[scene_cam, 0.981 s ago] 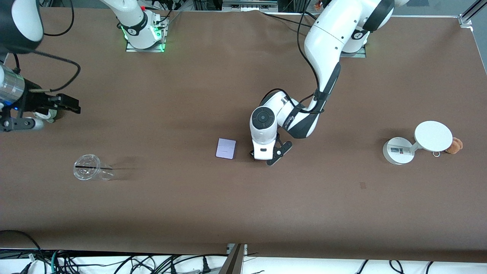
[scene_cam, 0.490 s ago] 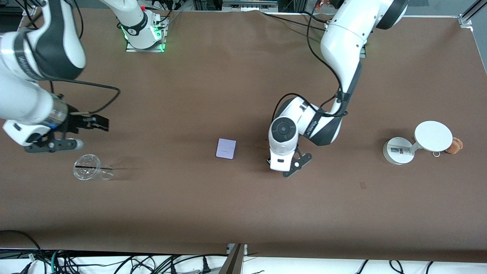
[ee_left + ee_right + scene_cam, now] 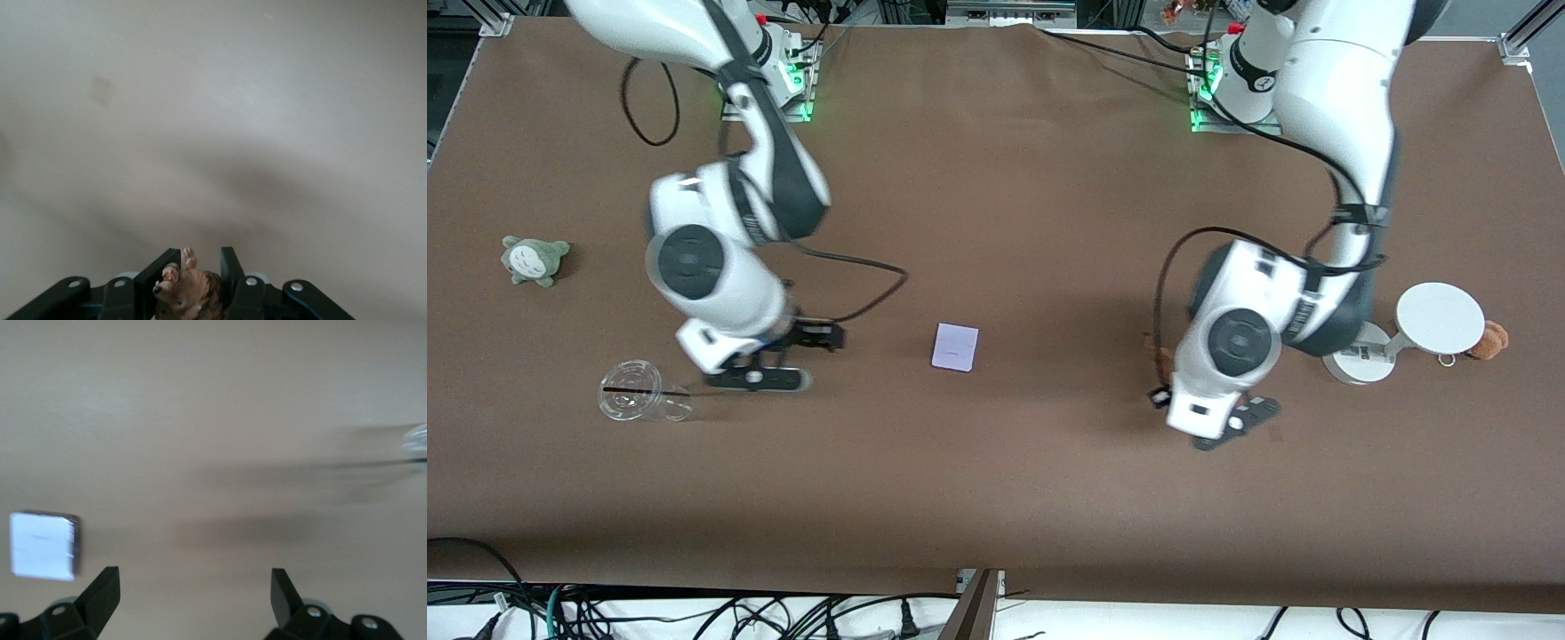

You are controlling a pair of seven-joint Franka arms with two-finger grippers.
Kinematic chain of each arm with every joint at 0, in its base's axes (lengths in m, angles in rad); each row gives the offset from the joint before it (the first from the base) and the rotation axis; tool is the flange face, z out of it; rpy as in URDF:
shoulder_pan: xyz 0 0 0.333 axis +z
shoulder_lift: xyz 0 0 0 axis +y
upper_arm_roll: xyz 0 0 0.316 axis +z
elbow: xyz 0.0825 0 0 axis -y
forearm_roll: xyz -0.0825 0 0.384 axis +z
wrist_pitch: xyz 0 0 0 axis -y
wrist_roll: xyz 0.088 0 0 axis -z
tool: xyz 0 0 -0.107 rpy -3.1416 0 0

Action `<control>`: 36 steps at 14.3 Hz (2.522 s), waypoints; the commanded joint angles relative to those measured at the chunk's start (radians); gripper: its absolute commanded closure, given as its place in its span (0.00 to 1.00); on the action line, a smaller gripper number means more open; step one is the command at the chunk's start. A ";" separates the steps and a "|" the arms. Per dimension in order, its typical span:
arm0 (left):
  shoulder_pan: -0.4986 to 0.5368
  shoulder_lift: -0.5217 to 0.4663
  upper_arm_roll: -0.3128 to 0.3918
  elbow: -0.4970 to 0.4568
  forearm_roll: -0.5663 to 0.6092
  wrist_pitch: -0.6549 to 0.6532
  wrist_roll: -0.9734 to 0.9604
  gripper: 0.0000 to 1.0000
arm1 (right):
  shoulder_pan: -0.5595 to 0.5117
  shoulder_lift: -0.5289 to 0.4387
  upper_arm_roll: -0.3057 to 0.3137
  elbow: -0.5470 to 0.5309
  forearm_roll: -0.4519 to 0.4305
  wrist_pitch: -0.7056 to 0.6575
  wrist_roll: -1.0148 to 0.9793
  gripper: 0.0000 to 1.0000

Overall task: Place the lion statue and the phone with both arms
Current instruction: 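Lift the lion with the left gripper while the right gripper grasps the phone, then set the lion beside the white disc while the right gripper carries the phone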

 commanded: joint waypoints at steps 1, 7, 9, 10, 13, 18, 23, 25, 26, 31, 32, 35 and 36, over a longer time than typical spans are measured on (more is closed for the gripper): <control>0.078 -0.010 -0.011 -0.051 0.020 -0.020 0.216 1.00 | 0.103 0.085 -0.012 0.022 0.012 0.111 0.215 0.00; 0.187 0.008 -0.009 -0.076 0.066 0.004 0.534 1.00 | 0.217 0.214 -0.013 0.024 0.001 0.308 0.403 0.00; 0.221 0.010 -0.009 -0.120 0.063 0.088 0.611 1.00 | 0.230 0.232 -0.013 0.024 0.001 0.325 0.410 0.00; 0.236 0.008 -0.009 -0.160 0.063 0.152 0.628 1.00 | 0.238 0.243 -0.013 0.024 0.001 0.339 0.426 0.00; 0.261 0.008 -0.009 -0.245 0.061 0.302 0.651 1.00 | 0.255 0.273 -0.013 0.024 0.000 0.377 0.446 0.00; 0.259 0.013 -0.008 -0.300 0.078 0.372 0.654 1.00 | 0.275 0.307 -0.016 0.024 -0.019 0.399 0.443 0.00; 0.259 0.004 -0.008 -0.292 0.077 0.362 0.646 0.45 | 0.278 0.317 -0.016 0.024 -0.066 0.400 0.430 0.37; 0.259 -0.022 -0.008 -0.285 0.077 0.318 0.646 0.20 | 0.269 0.315 -0.020 0.025 -0.077 0.400 0.402 0.61; 0.259 -0.036 -0.009 -0.271 0.077 0.276 0.649 0.19 | 0.261 0.306 -0.026 0.027 -0.076 0.399 0.368 0.61; 0.278 -0.214 -0.009 -0.252 0.063 0.044 0.724 0.13 | 0.064 0.271 -0.033 0.087 -0.056 0.319 0.016 0.61; 0.282 -0.248 -0.009 -0.252 0.063 0.018 0.737 0.08 | 0.031 0.260 -0.036 0.078 -0.050 0.318 -0.056 0.61; 0.296 -0.334 -0.012 -0.254 0.061 -0.061 0.780 0.00 | -0.053 0.232 -0.036 0.039 -0.049 0.305 -0.149 0.61; 0.298 -0.369 -0.012 -0.262 0.060 -0.091 0.783 0.00 | -0.081 0.226 -0.036 0.027 -0.049 0.296 -0.185 0.61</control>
